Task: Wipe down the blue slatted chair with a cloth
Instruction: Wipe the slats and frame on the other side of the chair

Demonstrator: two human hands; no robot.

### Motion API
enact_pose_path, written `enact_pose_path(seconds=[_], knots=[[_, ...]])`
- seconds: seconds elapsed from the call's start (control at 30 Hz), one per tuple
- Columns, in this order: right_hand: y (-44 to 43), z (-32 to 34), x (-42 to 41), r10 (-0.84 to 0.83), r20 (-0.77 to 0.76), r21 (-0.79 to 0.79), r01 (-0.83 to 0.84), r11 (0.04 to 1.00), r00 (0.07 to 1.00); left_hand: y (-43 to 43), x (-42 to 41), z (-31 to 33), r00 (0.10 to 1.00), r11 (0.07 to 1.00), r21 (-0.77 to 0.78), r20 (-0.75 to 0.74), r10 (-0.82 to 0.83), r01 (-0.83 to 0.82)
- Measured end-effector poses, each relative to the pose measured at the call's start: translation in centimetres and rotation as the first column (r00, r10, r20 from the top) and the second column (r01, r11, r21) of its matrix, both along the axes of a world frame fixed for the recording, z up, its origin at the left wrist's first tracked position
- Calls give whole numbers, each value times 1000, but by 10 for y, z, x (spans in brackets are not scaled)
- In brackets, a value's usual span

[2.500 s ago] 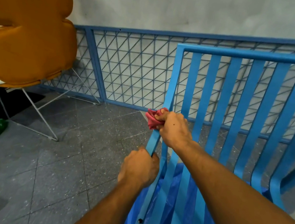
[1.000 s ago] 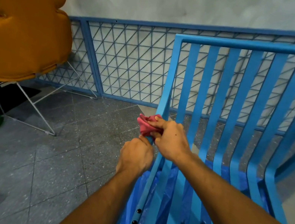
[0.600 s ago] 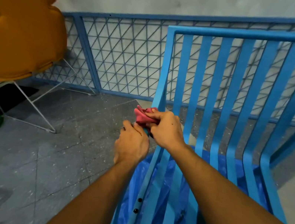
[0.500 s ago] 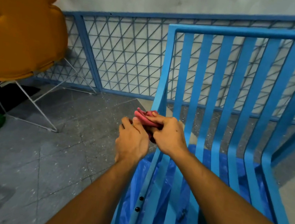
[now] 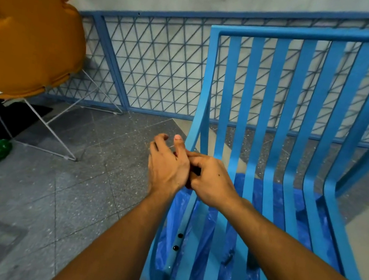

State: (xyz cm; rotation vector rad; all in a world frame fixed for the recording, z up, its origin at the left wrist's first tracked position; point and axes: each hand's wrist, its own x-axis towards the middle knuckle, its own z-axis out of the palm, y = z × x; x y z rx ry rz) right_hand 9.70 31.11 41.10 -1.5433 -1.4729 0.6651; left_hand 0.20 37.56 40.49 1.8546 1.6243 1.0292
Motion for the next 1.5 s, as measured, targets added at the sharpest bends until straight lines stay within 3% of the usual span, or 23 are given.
enact_pose_path(seconds=[0.1, 0.23, 0.37, 0.47, 0.6, 0.93, 1.27, 1.37, 1.5], knots=[[8, 1, -2, -103, -45, 8, 103, 995, 994, 2, 1, 0, 1000, 1000, -24, -29, 4, -5], [0, -6, -19, -211, -257, 6, 220, 976, 943, 5, 0, -2, 1000, 999, -38, -11, 7, -8], [-24, -29, -42, -311, -516, -47, 336, 941, 798, 3, 1, -3, 998, 998, -33, -53, -47, 45], [-34, -39, -55, -399, -611, -128, 411, 902, 684, 2, 1, -1, 994, 993, -54, -36, -106, 104], [-44, -42, -66, -395, -712, -167, 406, 898, 581, 3, -1, 1, 986, 976, -144, -15, -168, 164], [-89, -50, -94, -329, -835, -185, 338, 923, 442, 17, -2, -6, 958, 917, -277, 74, -276, 286], [-99, -60, -98, -268, -826, -134, 289, 948, 496, 20, 3, -11, 931, 904, -271, -62, -360, 332], [-105, -73, -74, -254, -748, -160, 205, 966, 613, 18, 2, -12, 924, 897, -278, -68, -375, 344], [-96, -91, -41, -378, -461, -224, 307, 925, 803, 18, 3, -10, 913, 877, -311, -64, -404, 366]])
